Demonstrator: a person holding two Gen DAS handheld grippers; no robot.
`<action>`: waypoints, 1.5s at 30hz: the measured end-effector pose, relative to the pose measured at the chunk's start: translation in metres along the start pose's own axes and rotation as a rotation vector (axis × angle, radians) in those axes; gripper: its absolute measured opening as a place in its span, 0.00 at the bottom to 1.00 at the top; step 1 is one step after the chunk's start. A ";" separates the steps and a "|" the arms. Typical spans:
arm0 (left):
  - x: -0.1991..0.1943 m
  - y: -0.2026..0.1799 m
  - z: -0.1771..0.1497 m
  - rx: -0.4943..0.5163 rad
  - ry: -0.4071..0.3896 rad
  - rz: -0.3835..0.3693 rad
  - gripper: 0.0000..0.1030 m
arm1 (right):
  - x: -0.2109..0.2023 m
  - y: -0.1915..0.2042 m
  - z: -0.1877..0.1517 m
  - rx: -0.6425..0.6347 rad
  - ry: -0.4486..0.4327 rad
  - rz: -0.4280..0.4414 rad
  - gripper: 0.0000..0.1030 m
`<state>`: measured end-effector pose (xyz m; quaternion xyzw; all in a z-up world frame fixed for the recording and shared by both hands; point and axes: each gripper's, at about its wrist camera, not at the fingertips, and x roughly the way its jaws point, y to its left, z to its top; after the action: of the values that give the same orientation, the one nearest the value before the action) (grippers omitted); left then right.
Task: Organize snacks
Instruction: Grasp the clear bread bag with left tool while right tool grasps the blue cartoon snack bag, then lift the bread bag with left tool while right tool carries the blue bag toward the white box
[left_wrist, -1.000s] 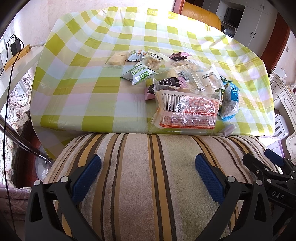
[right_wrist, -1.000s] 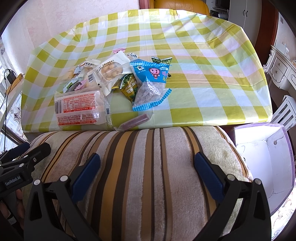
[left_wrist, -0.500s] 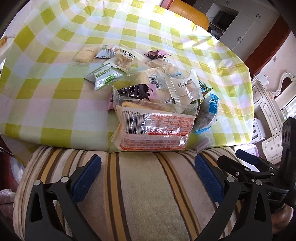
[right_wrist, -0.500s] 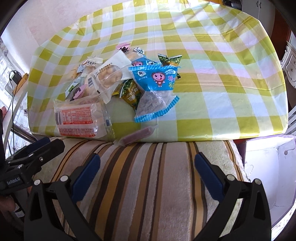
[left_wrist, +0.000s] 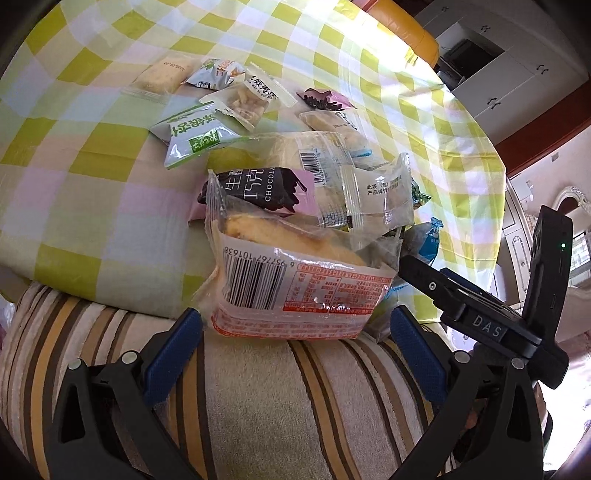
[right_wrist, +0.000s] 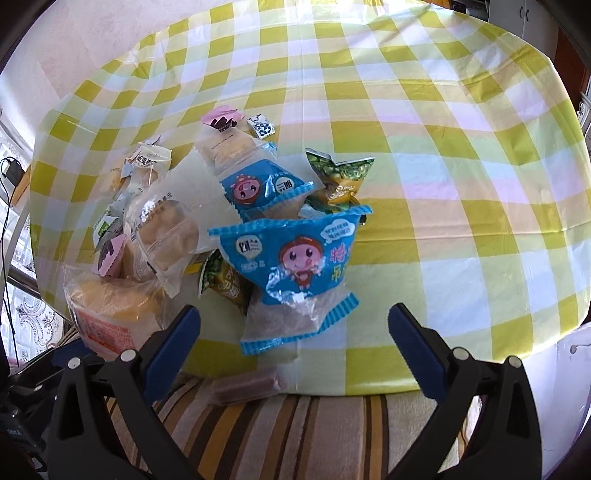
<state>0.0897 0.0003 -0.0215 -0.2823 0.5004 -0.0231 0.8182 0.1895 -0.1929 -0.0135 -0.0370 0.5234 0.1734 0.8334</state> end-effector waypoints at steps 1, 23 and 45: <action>0.001 0.000 0.001 -0.007 0.000 0.003 0.96 | 0.001 0.001 0.002 -0.007 -0.003 -0.002 0.99; 0.018 -0.020 0.020 0.037 -0.019 0.003 0.66 | 0.009 0.005 0.000 -0.019 0.007 0.024 0.49; 0.005 0.003 0.016 -0.146 -0.019 -0.121 0.49 | -0.012 -0.002 -0.016 0.013 -0.011 0.070 0.44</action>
<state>0.1044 0.0079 -0.0214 -0.3710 0.4749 -0.0330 0.7973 0.1720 -0.2015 -0.0104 -0.0126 0.5209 0.1992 0.8299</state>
